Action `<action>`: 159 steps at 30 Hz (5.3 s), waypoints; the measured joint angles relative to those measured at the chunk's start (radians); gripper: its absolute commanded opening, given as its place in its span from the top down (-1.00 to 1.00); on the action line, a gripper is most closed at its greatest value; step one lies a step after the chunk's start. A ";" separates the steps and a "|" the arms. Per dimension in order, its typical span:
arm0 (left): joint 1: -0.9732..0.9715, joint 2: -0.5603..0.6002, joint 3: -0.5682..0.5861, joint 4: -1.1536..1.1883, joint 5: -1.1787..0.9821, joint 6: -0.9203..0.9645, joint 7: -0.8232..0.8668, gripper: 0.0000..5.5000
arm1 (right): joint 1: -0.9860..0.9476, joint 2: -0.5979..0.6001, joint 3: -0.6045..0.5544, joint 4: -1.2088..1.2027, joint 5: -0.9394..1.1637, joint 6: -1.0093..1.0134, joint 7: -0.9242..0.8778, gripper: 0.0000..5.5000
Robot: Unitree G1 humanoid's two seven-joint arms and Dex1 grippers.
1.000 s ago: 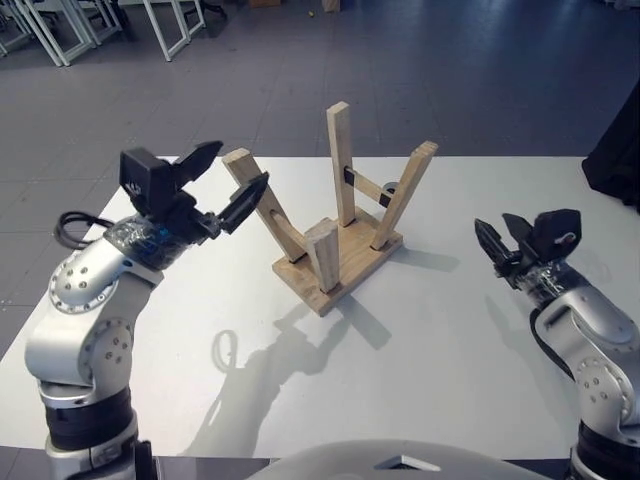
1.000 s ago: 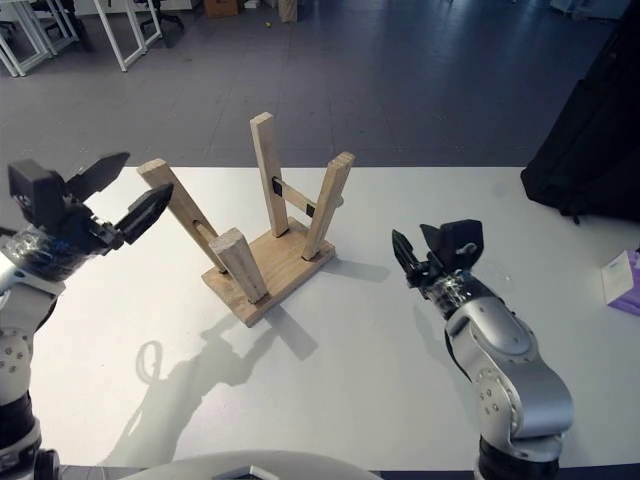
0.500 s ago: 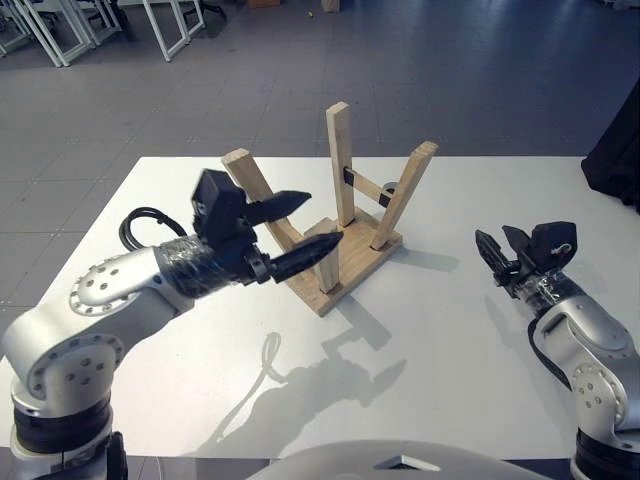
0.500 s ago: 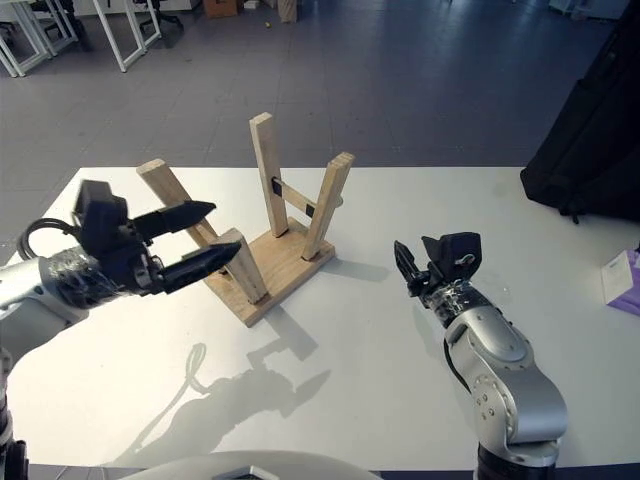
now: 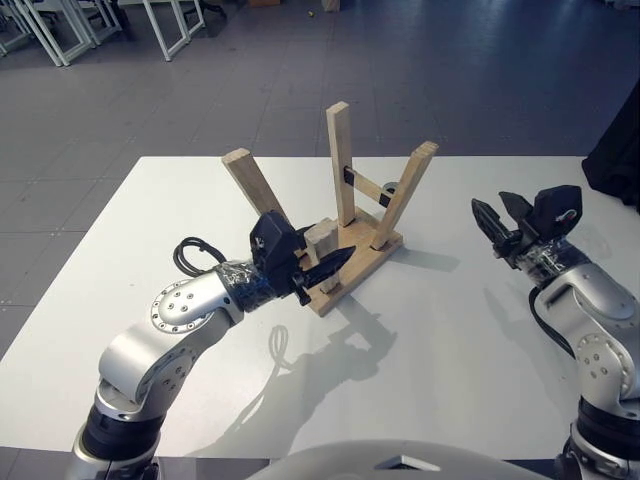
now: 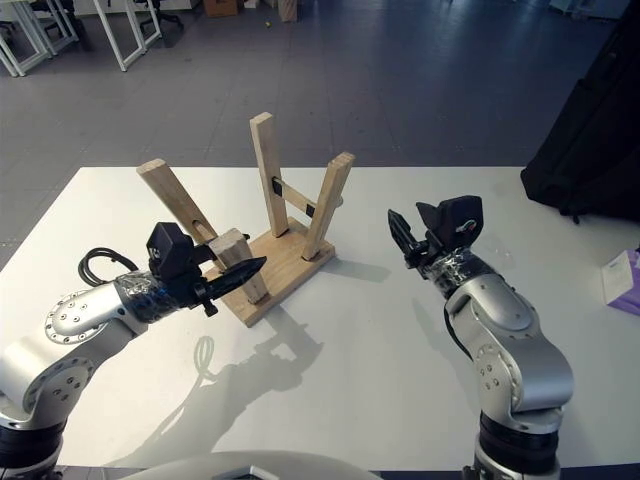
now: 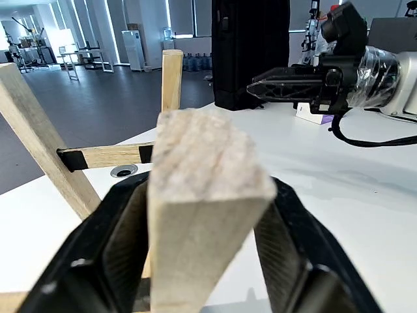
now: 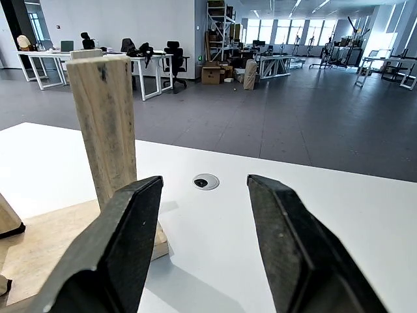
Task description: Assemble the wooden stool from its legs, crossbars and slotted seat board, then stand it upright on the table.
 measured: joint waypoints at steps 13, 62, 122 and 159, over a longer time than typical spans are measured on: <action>-0.126 0.145 0.079 0.405 -0.003 -0.225 -0.657 0.54 | 0.037 -0.402 -0.096 0.163 0.388 0.129 0.704 0.14; -0.481 0.361 0.043 0.736 -0.285 0.483 -1.085 0.44 | -0.387 -0.342 0.094 0.581 1.038 0.521 0.699 0.45; 0.148 0.329 -0.026 0.127 0.164 0.052 -0.652 0.13 | -0.194 -0.490 0.414 0.518 0.010 -0.090 1.059 -0.33; -0.508 0.334 0.146 0.666 -0.382 0.836 -0.786 0.39 | -0.645 -0.511 0.370 0.846 0.956 0.746 0.799 0.31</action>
